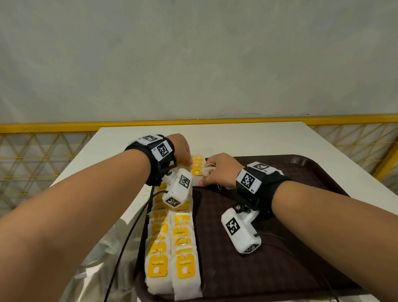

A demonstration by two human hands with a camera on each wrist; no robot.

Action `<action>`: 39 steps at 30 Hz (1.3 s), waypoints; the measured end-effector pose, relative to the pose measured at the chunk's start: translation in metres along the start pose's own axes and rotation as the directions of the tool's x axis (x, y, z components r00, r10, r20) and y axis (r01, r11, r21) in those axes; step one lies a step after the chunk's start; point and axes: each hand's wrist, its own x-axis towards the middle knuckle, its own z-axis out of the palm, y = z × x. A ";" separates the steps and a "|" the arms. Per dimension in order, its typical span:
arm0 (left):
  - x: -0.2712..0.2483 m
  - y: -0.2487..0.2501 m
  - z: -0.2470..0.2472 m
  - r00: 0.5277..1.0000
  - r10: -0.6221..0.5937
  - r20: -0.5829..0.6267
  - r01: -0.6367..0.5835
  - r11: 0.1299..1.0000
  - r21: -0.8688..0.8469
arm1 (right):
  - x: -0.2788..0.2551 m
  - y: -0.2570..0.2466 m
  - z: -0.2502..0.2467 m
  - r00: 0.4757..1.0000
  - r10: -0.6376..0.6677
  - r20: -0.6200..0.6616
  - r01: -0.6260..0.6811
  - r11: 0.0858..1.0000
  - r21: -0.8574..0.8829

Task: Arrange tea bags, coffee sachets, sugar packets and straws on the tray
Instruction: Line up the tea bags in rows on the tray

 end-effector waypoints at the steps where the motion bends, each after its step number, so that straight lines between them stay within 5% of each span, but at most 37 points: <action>1: -0.001 0.000 -0.001 1.000 0.003 -0.006 -0.003 1.000 -0.002 | 0.000 0.000 0.000 1.000 0.003 0.000 -0.003 1.000 -0.009; 11: -0.012 0.004 -0.007 0.996 0.038 0.085 -0.036 0.999 -0.023 | 0.003 0.001 0.005 1.000 0.001 -0.002 -0.001 1.000 -0.002; 17: -0.010 0.007 -0.002 0.999 0.017 0.048 -0.017 1.000 -0.005 | 0.000 0.002 -0.007 0.997 0.045 0.057 -0.049 0.997 0.062; 23: -0.011 0.009 0.003 1.000 -0.007 0.026 0.007 0.999 0.033 | 0.013 0.008 -0.015 0.982 0.177 -0.065 -0.164 0.972 0.170; 34: -0.016 0.001 -0.010 1.000 0.001 -0.004 -0.001 1.000 -0.026 | 0.018 0.000 0.001 0.979 0.189 -0.079 -0.167 0.959 0.228; 39: -0.031 0.006 -0.018 0.998 0.052 -0.038 -0.059 0.979 -0.197 | 0.003 0.000 -0.015 0.976 0.211 -0.051 -0.156 0.844 0.514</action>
